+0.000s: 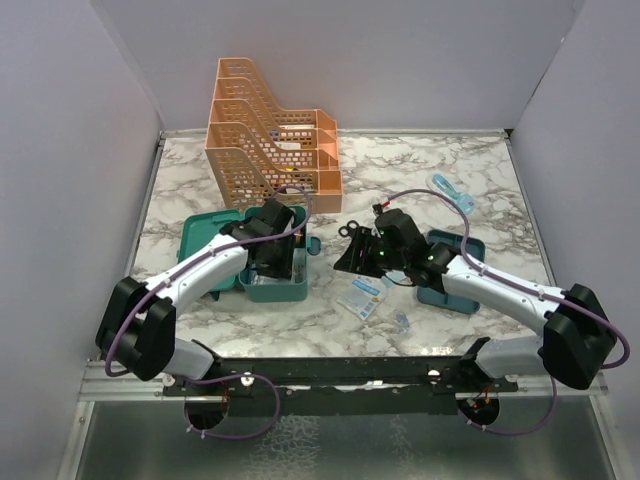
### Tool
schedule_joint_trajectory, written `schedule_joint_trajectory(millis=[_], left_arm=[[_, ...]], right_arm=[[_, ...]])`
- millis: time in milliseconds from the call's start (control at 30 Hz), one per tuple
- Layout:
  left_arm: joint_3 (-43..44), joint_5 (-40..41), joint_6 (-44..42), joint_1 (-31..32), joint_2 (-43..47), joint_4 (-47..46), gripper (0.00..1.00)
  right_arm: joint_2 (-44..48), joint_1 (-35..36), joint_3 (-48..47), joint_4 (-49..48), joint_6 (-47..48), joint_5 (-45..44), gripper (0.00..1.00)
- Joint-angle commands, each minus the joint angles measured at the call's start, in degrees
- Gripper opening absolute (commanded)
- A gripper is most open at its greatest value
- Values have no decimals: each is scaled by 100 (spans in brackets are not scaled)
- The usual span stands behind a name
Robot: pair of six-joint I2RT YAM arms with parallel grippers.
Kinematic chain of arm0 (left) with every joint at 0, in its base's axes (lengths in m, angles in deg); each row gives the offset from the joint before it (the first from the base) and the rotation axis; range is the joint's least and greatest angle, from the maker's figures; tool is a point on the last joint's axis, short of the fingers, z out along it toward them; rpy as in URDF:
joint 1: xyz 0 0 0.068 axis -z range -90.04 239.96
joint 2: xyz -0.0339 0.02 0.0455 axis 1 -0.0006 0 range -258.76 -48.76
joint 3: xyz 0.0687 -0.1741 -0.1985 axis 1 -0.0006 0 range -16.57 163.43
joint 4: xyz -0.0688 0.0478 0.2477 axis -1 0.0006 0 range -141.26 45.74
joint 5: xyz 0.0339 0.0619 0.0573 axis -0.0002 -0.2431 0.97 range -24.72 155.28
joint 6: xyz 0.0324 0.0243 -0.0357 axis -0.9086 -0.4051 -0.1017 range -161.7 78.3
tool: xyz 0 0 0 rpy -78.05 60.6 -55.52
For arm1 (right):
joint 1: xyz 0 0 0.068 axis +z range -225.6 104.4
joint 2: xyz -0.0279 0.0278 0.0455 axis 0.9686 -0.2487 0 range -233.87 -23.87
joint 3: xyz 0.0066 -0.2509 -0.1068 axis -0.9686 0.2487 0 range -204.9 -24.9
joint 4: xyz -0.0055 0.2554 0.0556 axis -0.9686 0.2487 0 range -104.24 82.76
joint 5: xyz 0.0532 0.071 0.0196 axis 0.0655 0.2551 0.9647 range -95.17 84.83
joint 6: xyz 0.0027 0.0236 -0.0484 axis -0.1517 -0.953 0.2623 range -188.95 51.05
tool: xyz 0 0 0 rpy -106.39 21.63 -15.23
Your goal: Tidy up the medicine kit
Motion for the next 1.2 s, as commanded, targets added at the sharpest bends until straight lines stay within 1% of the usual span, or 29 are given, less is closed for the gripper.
schedule_joint_trajectory(millis=[0,167,300,400,533,633,700,833,933,1033,1167], left_arm=[[-179,69,-99,56,-153,-251,36],[-426,-2,-141,77,-251,-440,36],[-534,-104,-200,78,-256,-505,36],[-451,-79,-192,82,22,-480,37],[-304,-125,-103,77,506,-424,47],[-244,-95,-37,69,791,-324,50],[-205,47,3,69,959,-226,52],[-208,397,109,57,1351,-64,54],[-310,589,292,49,1666,29,54],[-509,750,485,39,2031,71,54],[-746,835,541,8,2238,91,54]], right_arm=[[29,-3,92,-95,-32,-253,45],[-43,-4,-13,-117,170,-467,45],[-355,1,-431,-115,562,-498,45],[-701,-4,-940,-89,836,-487,45],[-1110,0,-1570,-93,1120,-521,47],[-1441,-1,-1978,-258,1407,-518,49],[-1831,5,-2424,-221,1677,-509,51],[-2697,-3,-3483,266,2144,-840,51],[-3184,-1,-4059,533,2458,-1158,51],[-3480,1,-4386,740,2648,-1472,50],[-3667,0,-4492,742,2824,-1503,50]])
